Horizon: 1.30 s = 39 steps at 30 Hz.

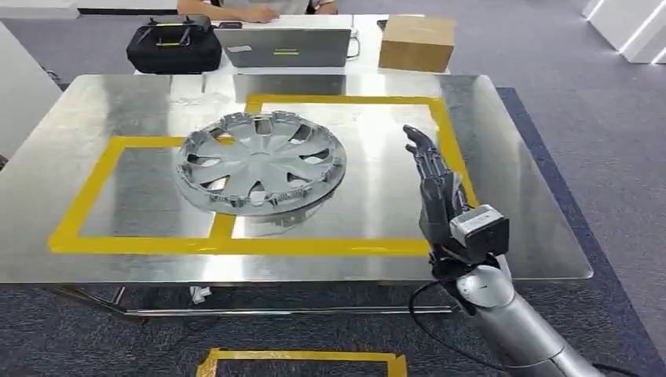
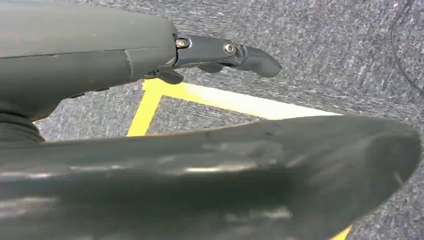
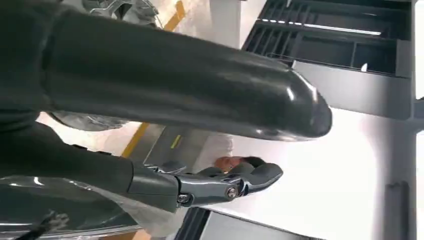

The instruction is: Take the parts from the cabinet and place them on the table.

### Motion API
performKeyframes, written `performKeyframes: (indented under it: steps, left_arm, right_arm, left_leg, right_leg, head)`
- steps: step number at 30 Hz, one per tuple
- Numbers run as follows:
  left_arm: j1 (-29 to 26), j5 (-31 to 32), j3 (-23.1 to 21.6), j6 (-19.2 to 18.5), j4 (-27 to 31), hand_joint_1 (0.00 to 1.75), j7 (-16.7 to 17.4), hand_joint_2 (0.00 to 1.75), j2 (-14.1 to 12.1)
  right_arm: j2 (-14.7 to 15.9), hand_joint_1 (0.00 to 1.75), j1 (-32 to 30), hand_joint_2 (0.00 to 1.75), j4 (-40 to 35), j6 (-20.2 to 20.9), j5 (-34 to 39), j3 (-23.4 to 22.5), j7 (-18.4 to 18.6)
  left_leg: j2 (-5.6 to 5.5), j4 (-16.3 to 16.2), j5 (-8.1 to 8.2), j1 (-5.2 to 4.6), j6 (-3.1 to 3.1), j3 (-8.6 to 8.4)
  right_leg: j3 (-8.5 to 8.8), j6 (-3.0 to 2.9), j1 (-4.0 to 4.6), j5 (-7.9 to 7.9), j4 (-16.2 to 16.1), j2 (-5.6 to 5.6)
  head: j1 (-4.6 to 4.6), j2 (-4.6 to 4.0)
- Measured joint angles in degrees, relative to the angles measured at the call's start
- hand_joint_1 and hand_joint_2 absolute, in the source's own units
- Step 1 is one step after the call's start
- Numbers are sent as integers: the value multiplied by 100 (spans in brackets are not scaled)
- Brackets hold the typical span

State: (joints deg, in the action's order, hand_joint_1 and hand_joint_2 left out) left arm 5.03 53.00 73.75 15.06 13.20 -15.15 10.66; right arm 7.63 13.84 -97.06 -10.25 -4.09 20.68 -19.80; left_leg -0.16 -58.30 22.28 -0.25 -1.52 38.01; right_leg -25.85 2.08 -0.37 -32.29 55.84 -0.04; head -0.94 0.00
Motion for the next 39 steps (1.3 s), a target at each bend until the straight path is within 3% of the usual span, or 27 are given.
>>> performKeyframes:
  steps: [2,4,5,6,7,9,10,11,12,14,15,18,19,20,21,24,25,26,27,29,31,33,35,36,37,38,39]
  left_arm:
    - [3,0,-2,0,0,0,2,0,2]
    - [-15,0,0,0,0,0,4,0,-2]
    - [-21,0,0,-2,0,0,4,0,-4]
    - [-24,0,0,-13,0,0,4,0,-4]
    - [-24,0,0,-18,0,0,11,0,-4]
    - [-19,11,0,-31,0,0,13,0,-4]
    - [-18,15,0,-37,0,0,13,0,-4]
    - [-18,15,0,-42,0,0,15,0,-4]
    - [-17,15,0,-48,0,0,15,0,-4]
    - [-11,15,0,-57,0,0,17,0,-4]
    - [1,20,0,-59,0,0,17,0,-11]
    - [9,33,-2,-63,0,0,17,0,-9]
    - [5,33,-2,-63,0,0,20,0,-6]
    - [-1,33,-2,-63,-2,0,20,0,13]
    - [8,33,-2,-61,0,0,20,0,7]
    - [10,42,-2,-74,-2,0,22,0,5]
    - [11,48,-4,-79,-2,0,22,0,9]
    - [8,50,-4,-81,-2,0,22,0,11]
    - [5,53,-4,-83,-2,0,22,0,13]
    - [7,59,-4,-87,-2,0,22,0,13]
    - [12,70,-7,-101,-2,0,22,0,13]
    - [15,85,-7,-105,-2,0,24,0,13]
    - [1,96,-7,-103,-2,0,24,0,2]
    - [-4,101,-9,-103,-2,0,22,0,0]
    - [-7,101,-9,-105,-2,0,22,0,2]
    - [-7,99,-7,-105,-2,0,24,0,2]
    - [-5,99,-7,-105,0,0,24,0,2]
  right_arm:
    - [-4,0,-9,0,-29,-13,-4,-2,-2]
    - [-4,0,-27,0,-29,-17,-15,-4,2]
    - [-7,0,-9,0,-31,-39,-22,-4,4]
    - [-28,0,-14,0,-44,-65,-39,-4,0]
    - [-33,0,-21,0,-51,-88,-55,-4,0]
    - [-33,0,-31,0,-59,-103,-66,-7,0]
    - [-35,0,-35,0,-59,-112,-72,-7,2]
    - [-35,0,-36,0,-59,-129,-83,-7,2]
    - [-35,0,-37,0,-61,-136,-96,-9,2]
    - [-35,0,-35,0,-72,-144,-107,-15,2]
    - [-37,0,-36,0,-94,-157,-118,-24,2]
    - [-39,0,-18,0,-107,-175,-131,-37,4]
    - [-39,0,-27,0,-109,-179,-131,-37,6]
    - [-39,0,-29,0,-109,-184,-133,-46,6]
    - [-39,0,-24,0,-109,-190,-133,-61,9]
    - [-39,0,-34,0,-109,-203,-142,-83,20]
    - [-39,0,-40,0,-109,-203,-155,-83,22]
    - [-39,0,-46,0,-109,-210,-155,-90,33]
    - [-39,0,-45,0,-109,-210,-155,-92,39]
    - [-39,0,-36,0,-109,-212,-160,-92,41]
    - [-39,0,-4,0,-120,-214,-171,-92,44]
    - [-39,0,-1,0,-125,-219,-179,-92,54]
    - [-39,0,-4,0,-123,-216,-192,-94,54]
    - [-39,0,10,0,-123,-216,-195,-96,57]
    - [-48,0,10,0,-125,-216,-199,-92,59]
    - [-53,0,8,0,-125,-216,-201,-92,61]
    - [-53,0,2,0,-125,-216,-203,-92,61]
  left_leg:
    - [4,7,-85,12,68,0]
    - [-9,41,-169,0,135,25]
    - [-4,-42,42,23,172,89]
    - [-3,-294,395,28,207,153]
    - [-1,-717,775,46,241,248]
    - [-1,-1519,1205,55,280,382]
    - [-1,-1771,1233,56,288,365]
    - [-2,-1751,1143,56,284,266]
    - [-1,-1455,949,56,264,18]
    - [-2,-398,688,50,196,-713]
    - [-6,51,809,26,152,-998]
    - [-10,122,765,-17,75,-962]
    - [-7,143,714,-15,14,-933]
    - [30,202,629,32,-43,-899]
    - [31,205,569,23,-91,-834]
    - [35,192,394,9,-133,-588]
    - [35,183,328,6,-132,-497]
    - [35,176,271,3,-122,-412]
    - [35,164,218,4,-111,-333]
    - [33,130,132,5,-76,-215]
    - [32,67,62,-36,-20,-151]
    - [36,88,-52,-23,37,-127]
    - [19,81,-95,-20,100,-88]
    - [13,-27,136,-4,141,-28]
    - [12,-334,505,10,173,57]
    - [13,-810,884,24,207,175]
    - [13,-1206,1103,27,222,262]
  right_leg:
    - [-150,-24,15,46,37,10]
    - [-209,-103,-7,138,7,-10]
    - [-226,-159,-28,212,12,-30]
    - [-277,-204,-29,268,12,-30]
    - [-348,-206,-27,336,18,-31]
    - [-480,-211,-19,434,31,-34]
    - [-568,-208,-17,488,50,-42]
    - [-637,-206,-16,522,69,-45]
    - [-722,-198,-15,563,98,-44]
    - [-820,-168,-13,621,145,-38]
    - [-854,-139,5,641,172,-38]
    - [-894,-30,-13,762,164,-50]
    - [-900,19,-13,800,154,-48]
    - [-945,44,-29,720,207,-26]
    - [-1070,66,-23,454,354,-18]
    - [-1398,105,-31,-411,1564,-13]
    - [-1434,111,-29,-457,1864,-11]
    - [-1357,110,-29,-320,1916,-11]
    - [-1170,106,-30,-85,1737,-12]
    - [-538,80,-31,260,870,-13]
    - [120,53,-19,50,-71,-1]
    - [-1,10,5,49,-48,1]
    - [-90,-93,-32,144,-72,-30]
    - [-128,-158,-31,200,-63,-45]
    - [-148,-205,-30,257,-62,-48]
    - [-233,-204,-24,330,-52,-51]
    - [-304,-204,-19,380,-39,-51]
  head:
    - [-13,0]
    - [-20,0]
    - [-6,0]
    - [22,0]
    - [33,0]
    - [31,0]
    - [28,0]
    - [28,0]
    - [28,0]
    - [30,0]
    - [26,0]
    - [29,0]
    - [17,0]
    - [28,0]
    - [11,0]
    - [4,0]
    - [-9,0]
    - [-7,0]
    - [-9,0]
    - [-11,0]
    - [-24,0]
    - [-35,0]
    - [-37,0]
    - [-24,0]
    - [7,0]
    - [15,0]
    - [15,0]
